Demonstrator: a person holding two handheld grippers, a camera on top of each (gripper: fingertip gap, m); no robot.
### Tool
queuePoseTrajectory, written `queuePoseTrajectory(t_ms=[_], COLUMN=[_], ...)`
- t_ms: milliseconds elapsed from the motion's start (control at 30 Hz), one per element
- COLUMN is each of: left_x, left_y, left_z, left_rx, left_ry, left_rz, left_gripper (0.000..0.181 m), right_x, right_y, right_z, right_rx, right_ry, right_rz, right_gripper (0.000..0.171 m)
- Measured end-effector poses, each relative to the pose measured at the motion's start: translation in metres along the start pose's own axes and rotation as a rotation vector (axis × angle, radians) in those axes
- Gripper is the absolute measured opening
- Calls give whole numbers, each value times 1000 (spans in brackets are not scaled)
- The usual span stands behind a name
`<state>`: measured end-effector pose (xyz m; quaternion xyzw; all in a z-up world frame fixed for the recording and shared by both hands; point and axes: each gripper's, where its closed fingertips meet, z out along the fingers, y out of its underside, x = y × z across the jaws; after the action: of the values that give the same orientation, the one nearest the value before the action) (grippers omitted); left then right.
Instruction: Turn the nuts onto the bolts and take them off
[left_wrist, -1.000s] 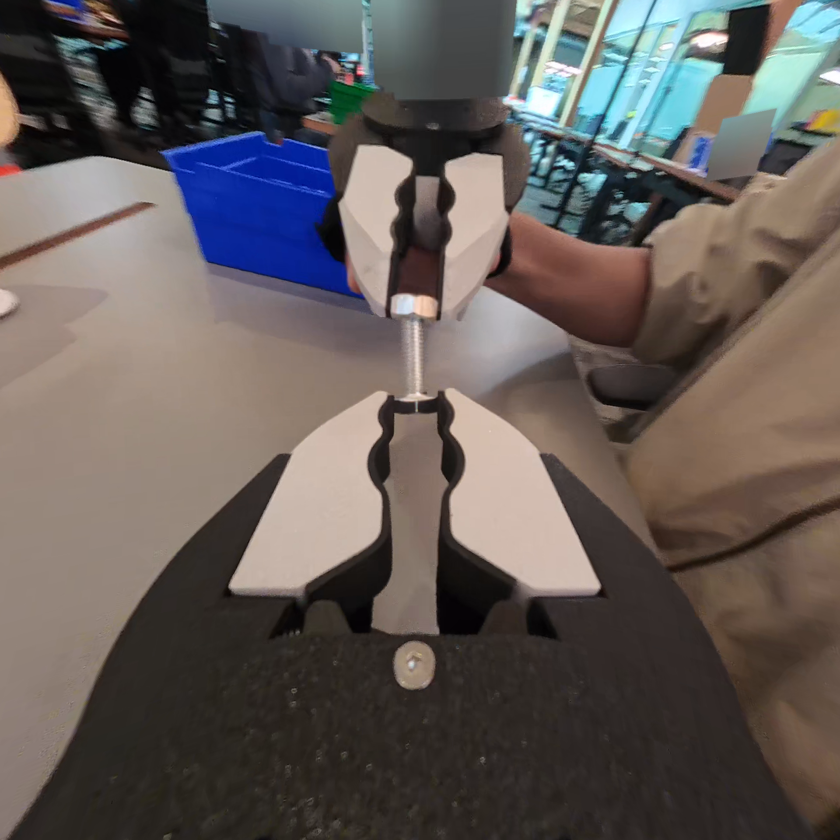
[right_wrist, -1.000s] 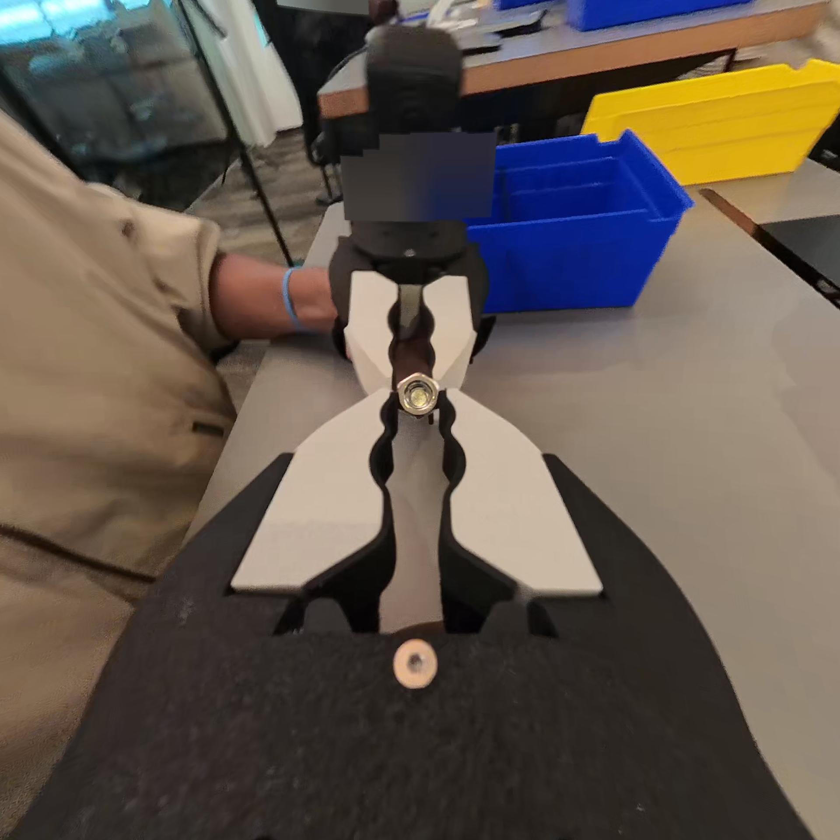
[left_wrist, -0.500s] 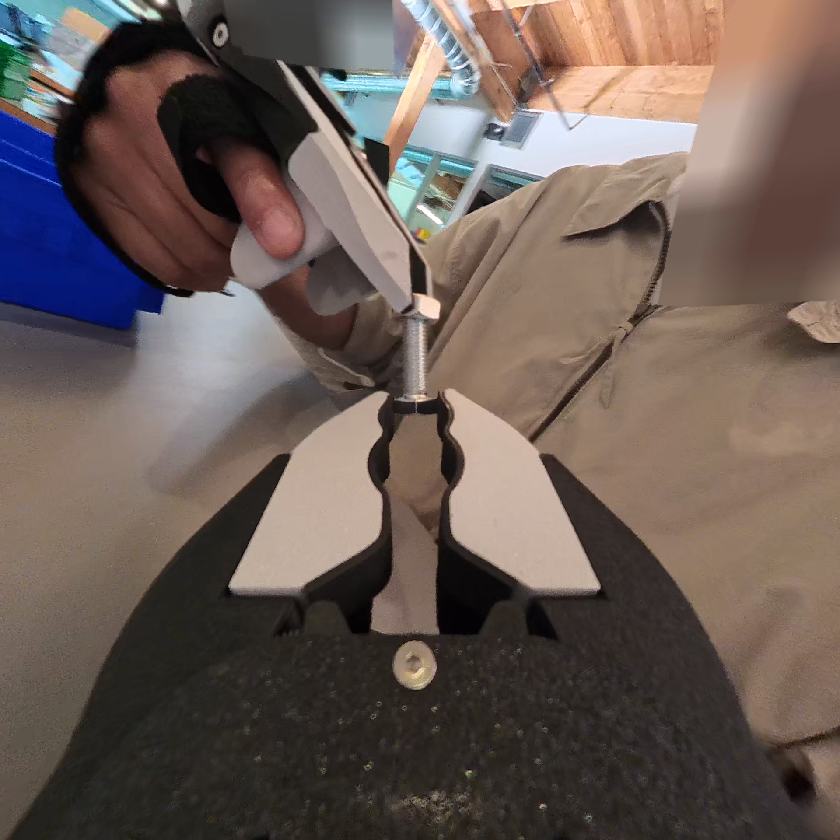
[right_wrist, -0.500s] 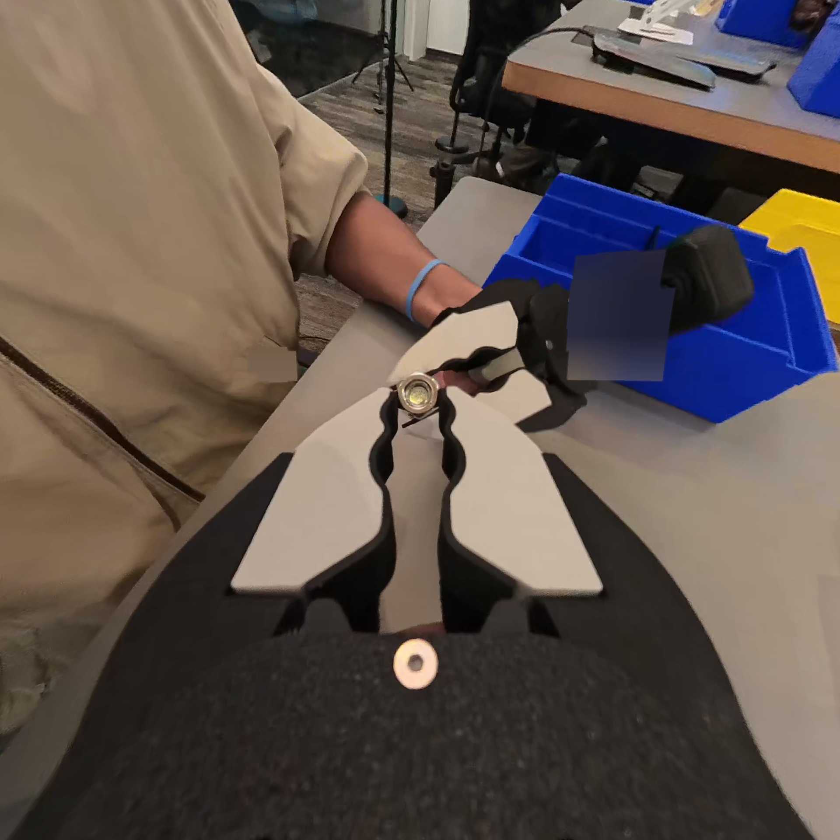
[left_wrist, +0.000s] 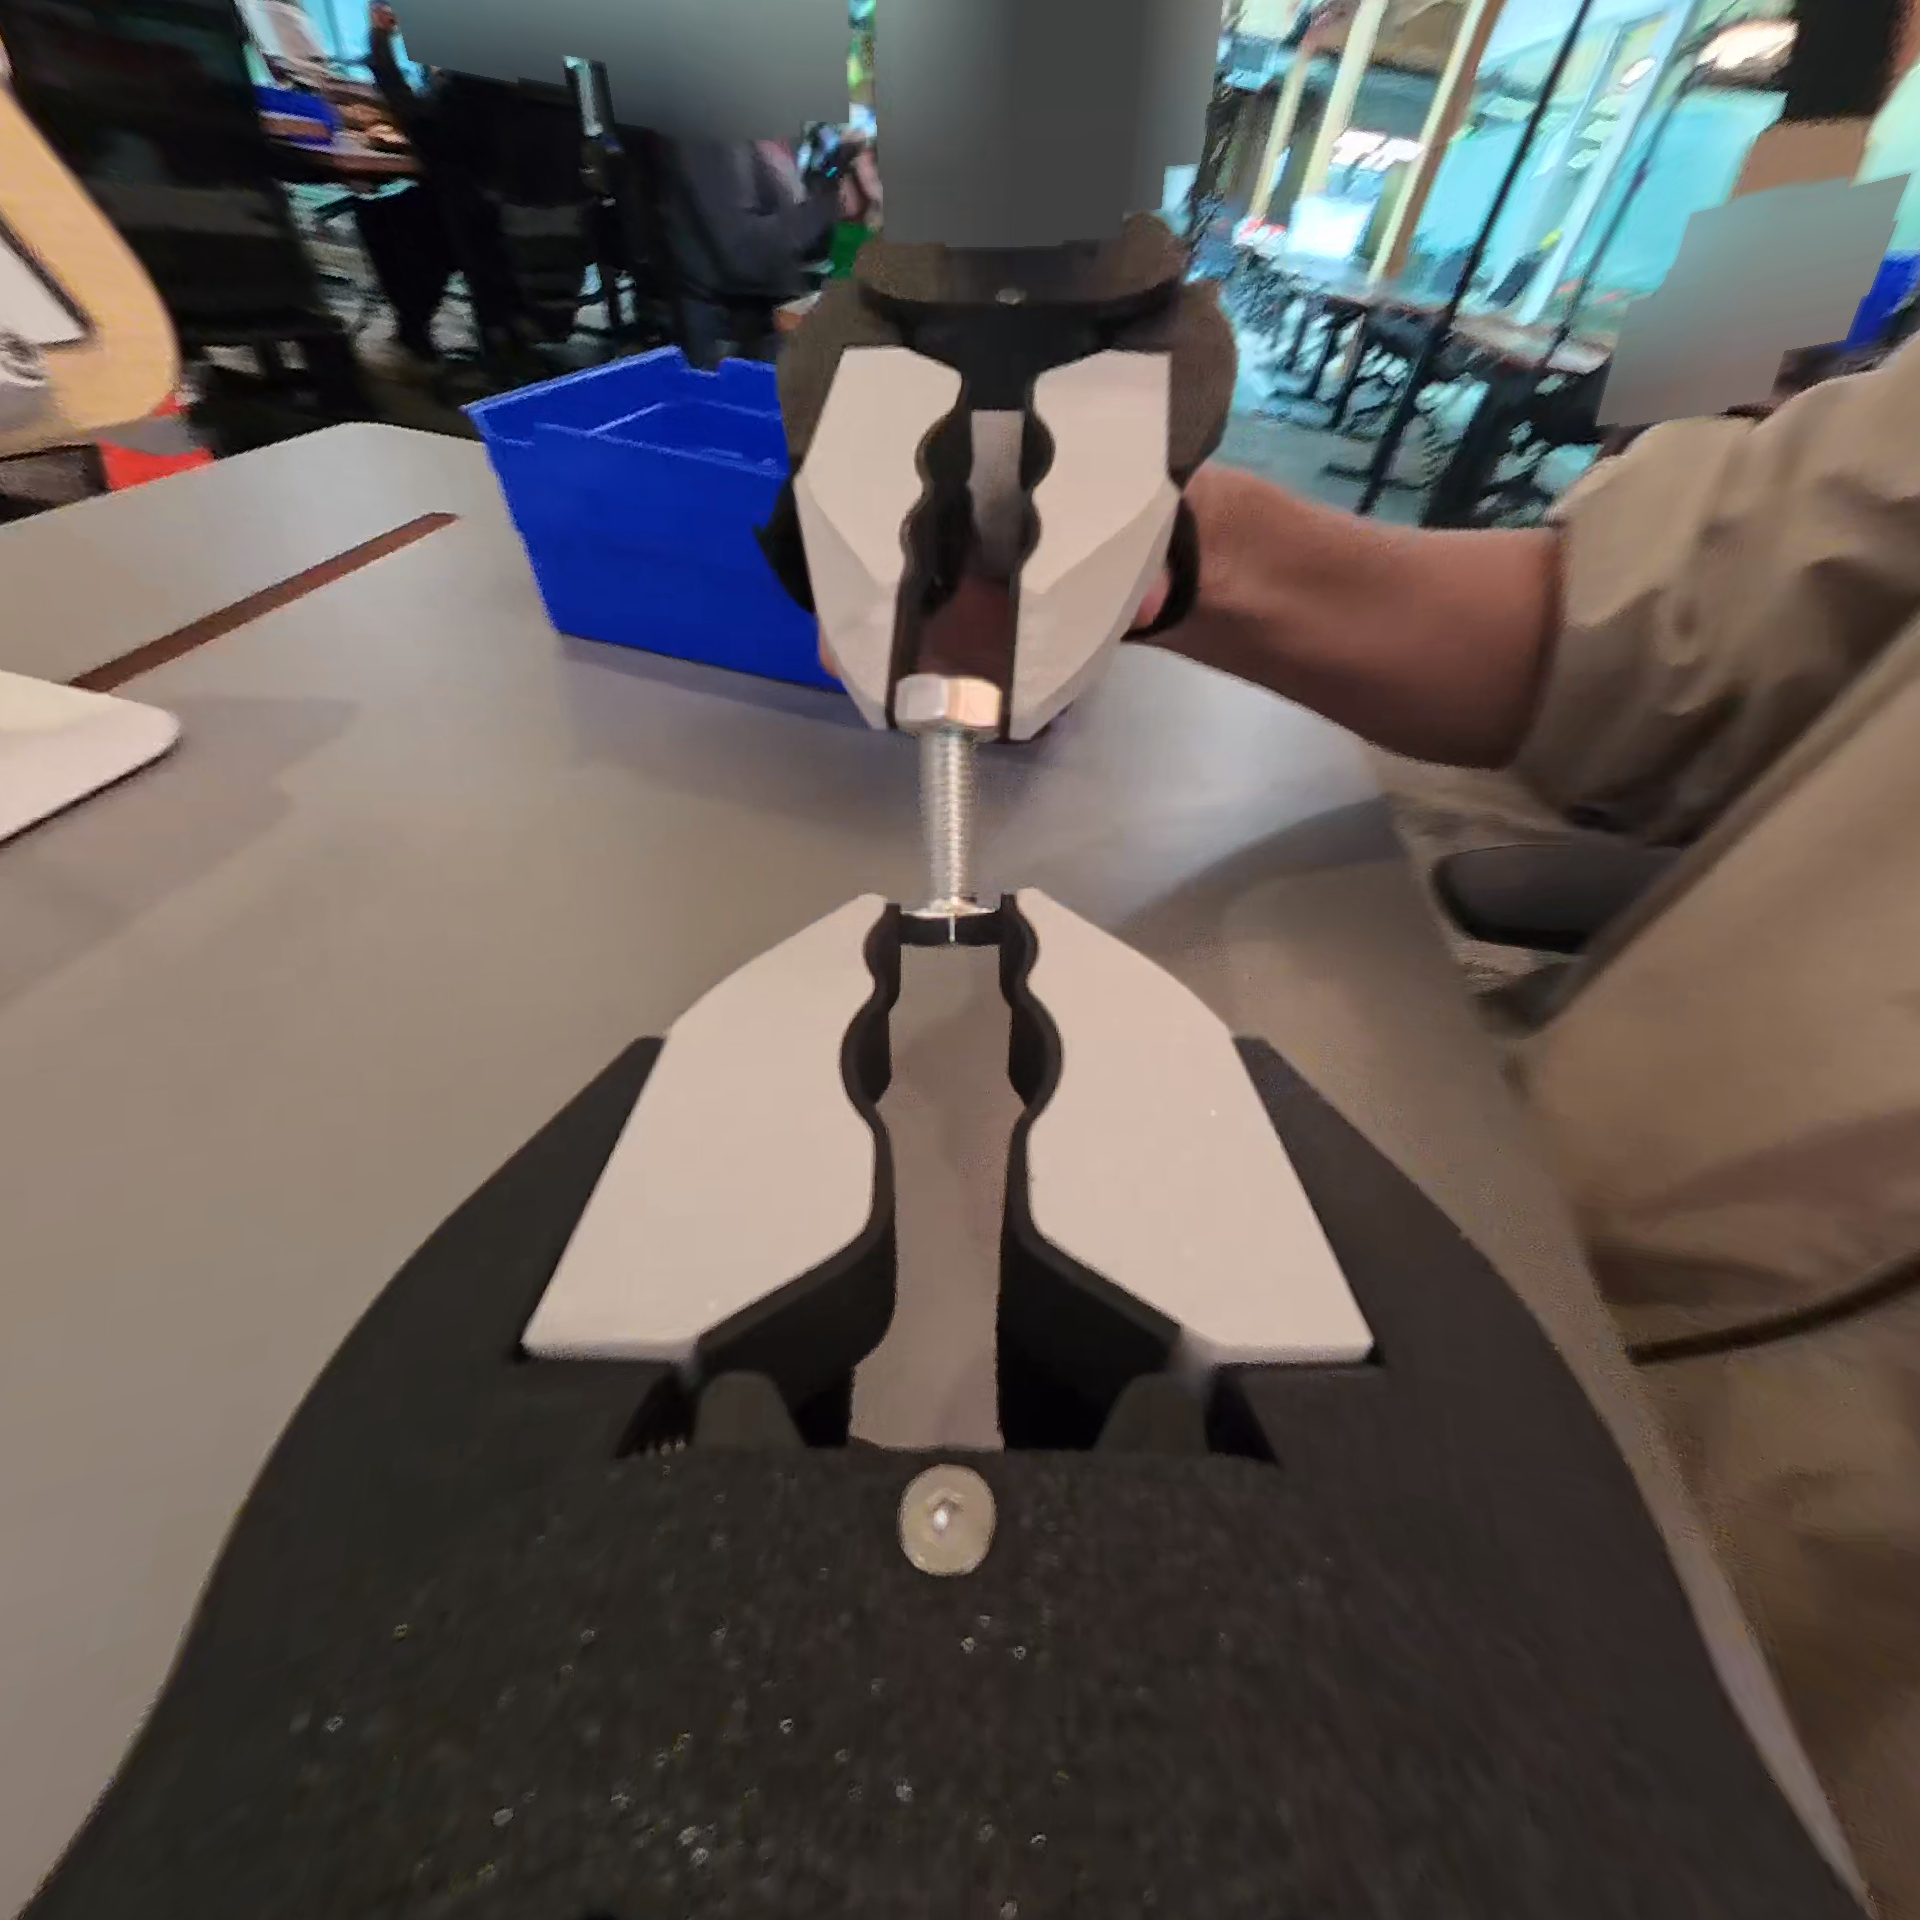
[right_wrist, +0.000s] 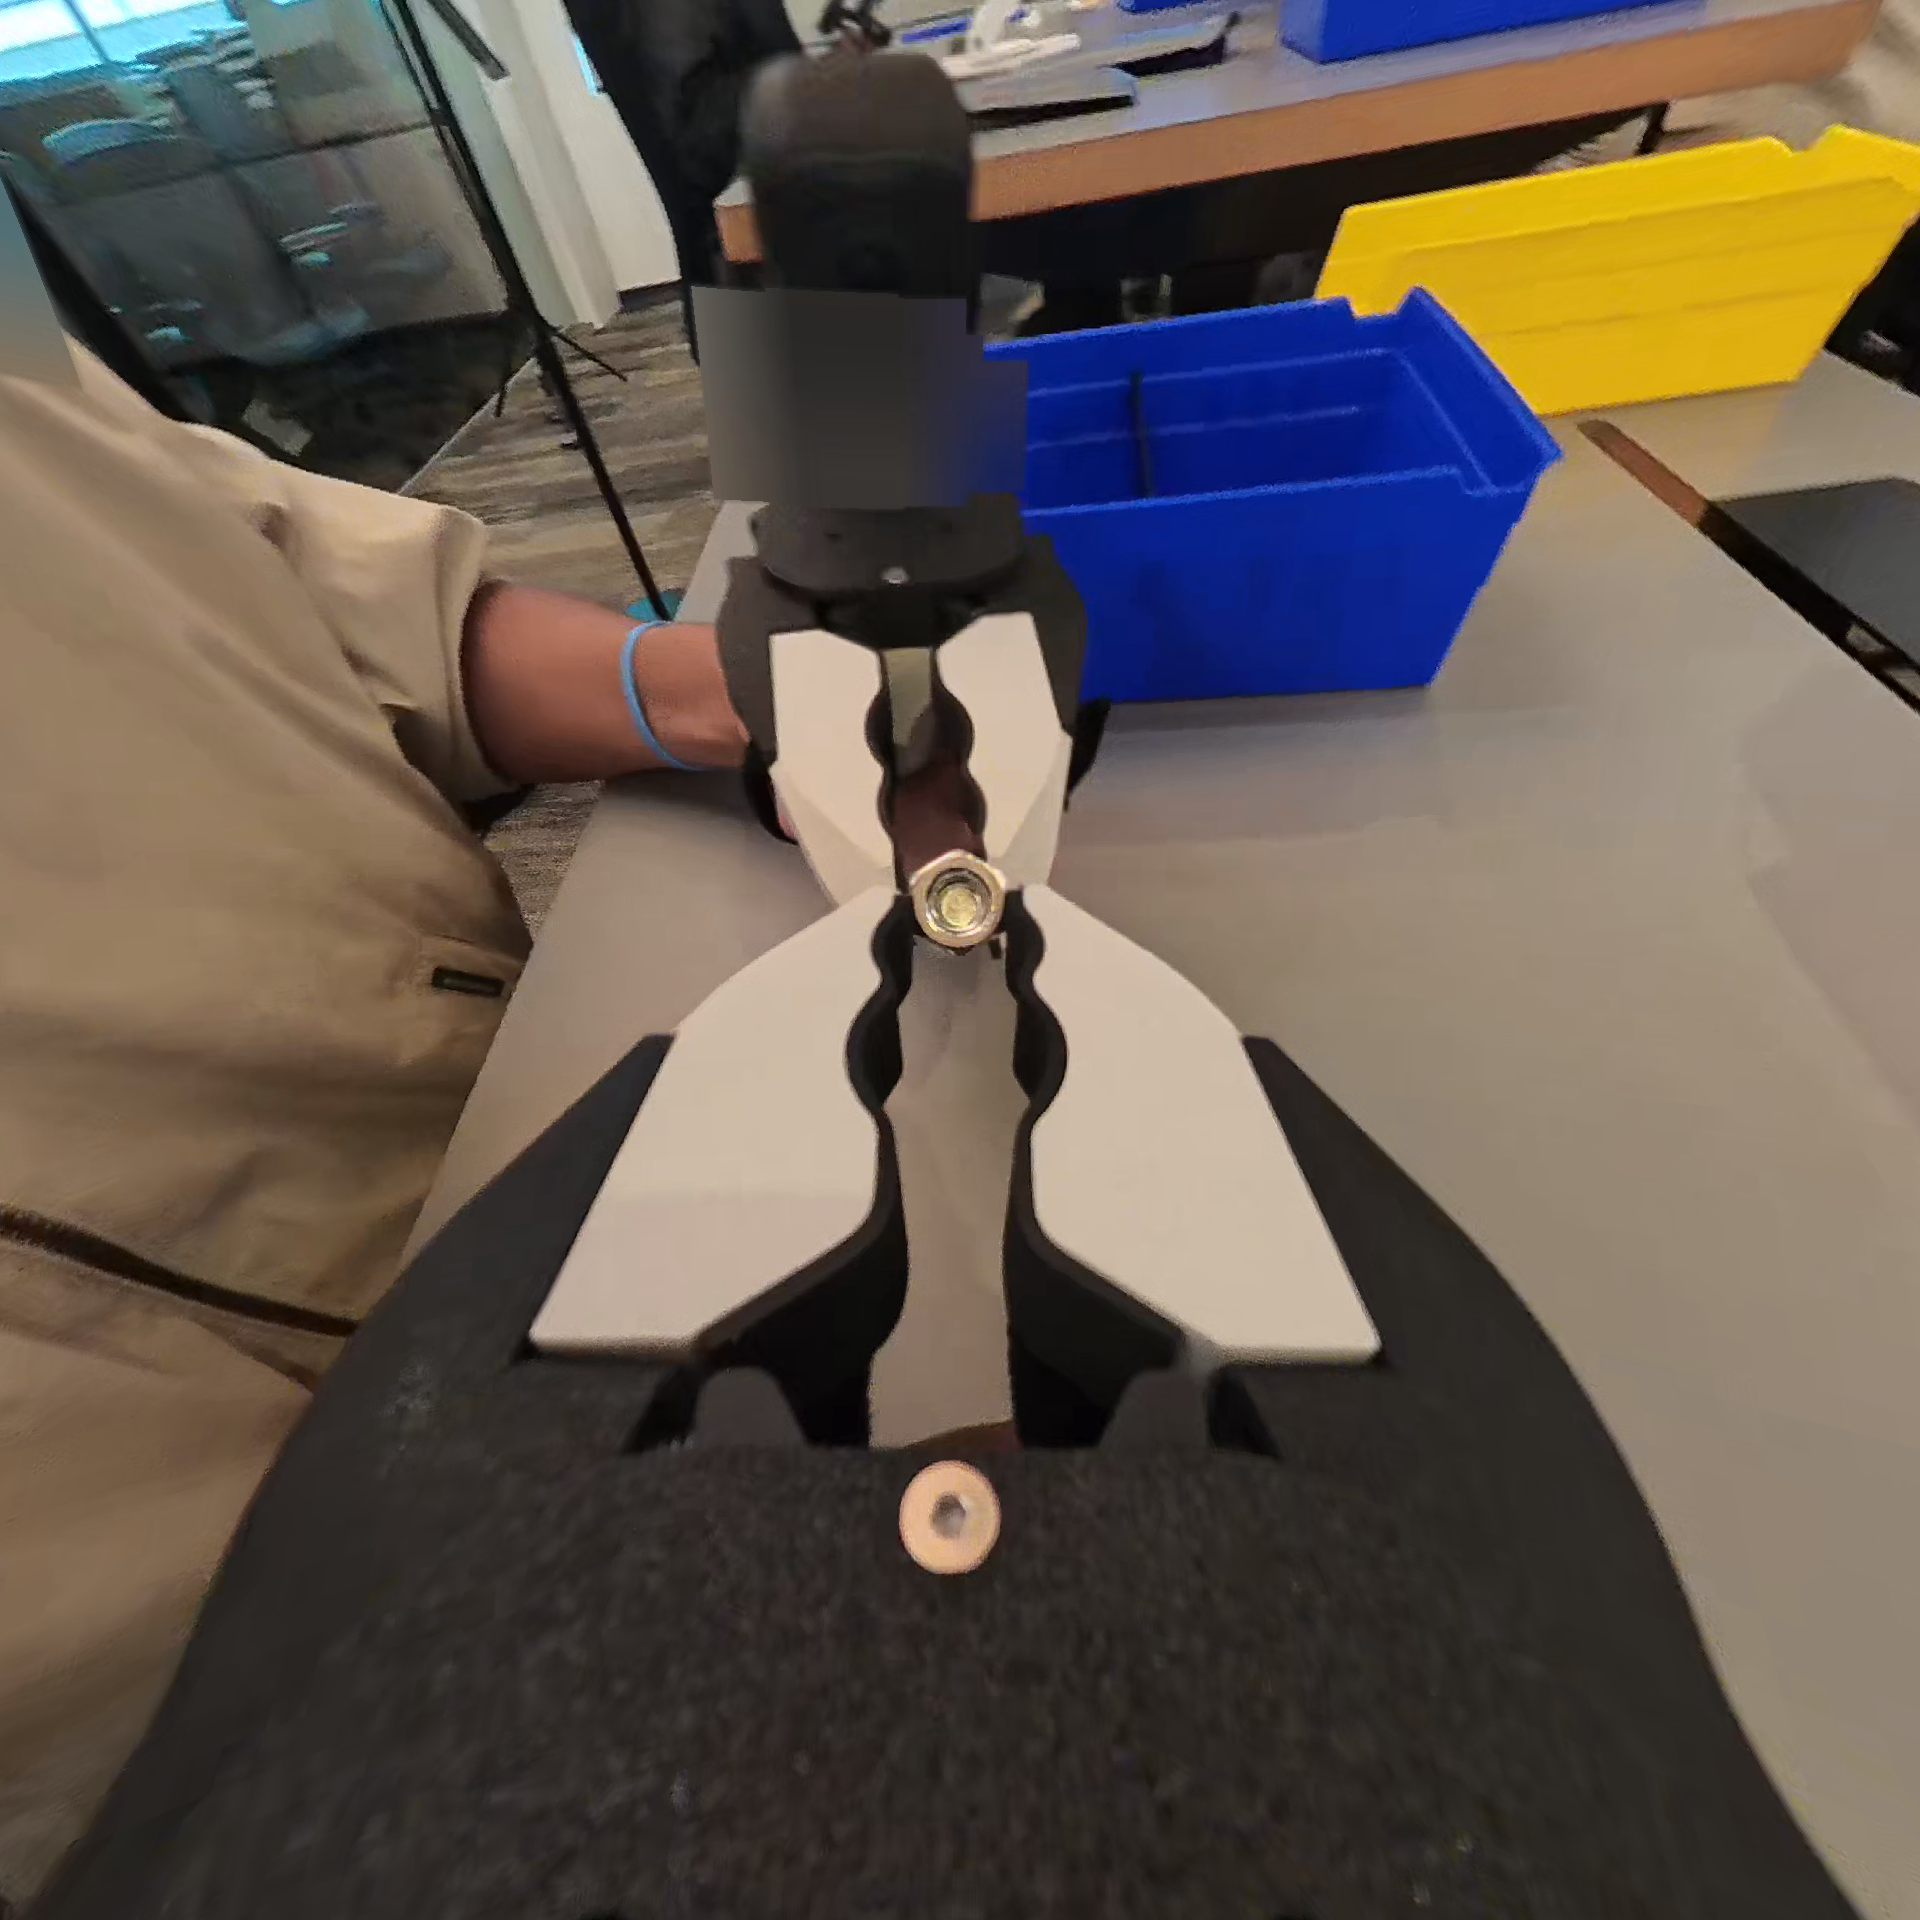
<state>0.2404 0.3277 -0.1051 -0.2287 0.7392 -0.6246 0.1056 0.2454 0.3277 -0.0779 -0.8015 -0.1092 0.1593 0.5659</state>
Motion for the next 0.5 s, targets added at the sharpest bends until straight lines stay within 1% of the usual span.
queuePoseTrajectory(t_ms=[133, 333, 433, 500], left_x=[-18, -36, -40, -39], left_y=[11, 13, 14, 13], left_z=[3, 1, 0, -1], left_rx=[-60, -52, -58, -42], left_ry=[-151, -288, -325, -301], left_rz=[49, 44, 55, 33], left_gripper=[17, 17, 17, 17], right_x=[17, 36, 40, 39], right_y=[10, 13, 12, 10], right_z=[3, 8, 10, 11], right_rx=[-31, -6, 15, 32], right_ry=[96, 211, 237, 224], right_rz=[92, 297, 371, 398], right_gripper=[17, 17, 17, 17])
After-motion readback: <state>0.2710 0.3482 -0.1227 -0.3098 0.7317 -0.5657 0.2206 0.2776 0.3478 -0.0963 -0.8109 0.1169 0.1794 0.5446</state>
